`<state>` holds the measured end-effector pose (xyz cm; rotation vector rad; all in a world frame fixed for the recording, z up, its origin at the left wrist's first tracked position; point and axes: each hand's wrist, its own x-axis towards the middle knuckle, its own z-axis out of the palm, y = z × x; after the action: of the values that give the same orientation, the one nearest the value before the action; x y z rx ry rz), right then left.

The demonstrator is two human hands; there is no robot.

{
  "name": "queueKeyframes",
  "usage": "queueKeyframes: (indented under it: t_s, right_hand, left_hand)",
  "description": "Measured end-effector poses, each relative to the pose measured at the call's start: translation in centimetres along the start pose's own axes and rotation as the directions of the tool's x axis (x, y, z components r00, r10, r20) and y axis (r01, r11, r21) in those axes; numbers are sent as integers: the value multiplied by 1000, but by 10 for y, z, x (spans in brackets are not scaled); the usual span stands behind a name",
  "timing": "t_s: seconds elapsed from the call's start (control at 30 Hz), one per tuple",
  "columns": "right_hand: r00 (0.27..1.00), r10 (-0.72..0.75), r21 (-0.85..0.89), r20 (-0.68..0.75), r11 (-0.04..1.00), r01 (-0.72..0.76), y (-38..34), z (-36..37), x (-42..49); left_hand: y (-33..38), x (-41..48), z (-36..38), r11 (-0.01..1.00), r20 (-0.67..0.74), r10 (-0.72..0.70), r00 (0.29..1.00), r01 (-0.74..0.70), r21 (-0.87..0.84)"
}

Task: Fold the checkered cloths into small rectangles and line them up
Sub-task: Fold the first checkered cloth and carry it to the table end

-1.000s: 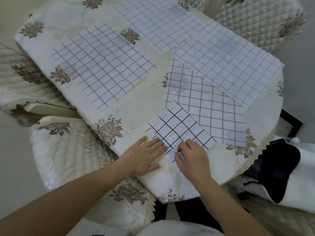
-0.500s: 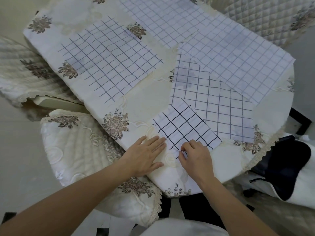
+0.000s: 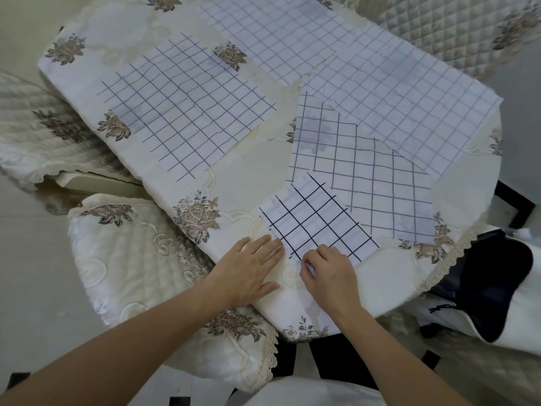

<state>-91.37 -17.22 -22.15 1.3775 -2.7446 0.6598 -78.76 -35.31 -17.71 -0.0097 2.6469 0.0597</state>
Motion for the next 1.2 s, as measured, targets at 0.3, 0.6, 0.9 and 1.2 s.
queueKeyframes:
  t_s: [0.3, 0.6, 0.9, 1.2]
  right_hand:
    - [999, 10, 37, 33, 999, -11, 2, -1, -2]
    - [994, 52, 144, 100, 987, -67, 1, -7, -1]
    - [964, 30, 319, 264, 941, -116, 14, -13, 7]
    - [919, 107, 228, 380, 952, -205, 5, -29, 25]
  left_hand:
    - [-2, -1, -3, 1000, 5, 9, 1000, -9, -16]
    - [-11, 25, -42, 975, -396, -163, 903, 87, -204]
    - [8, 137, -41, 983, -418, -84, 905, 6, -186]
    - [-2, 157, -24, 998, -366, 16, 931, -38, -53]
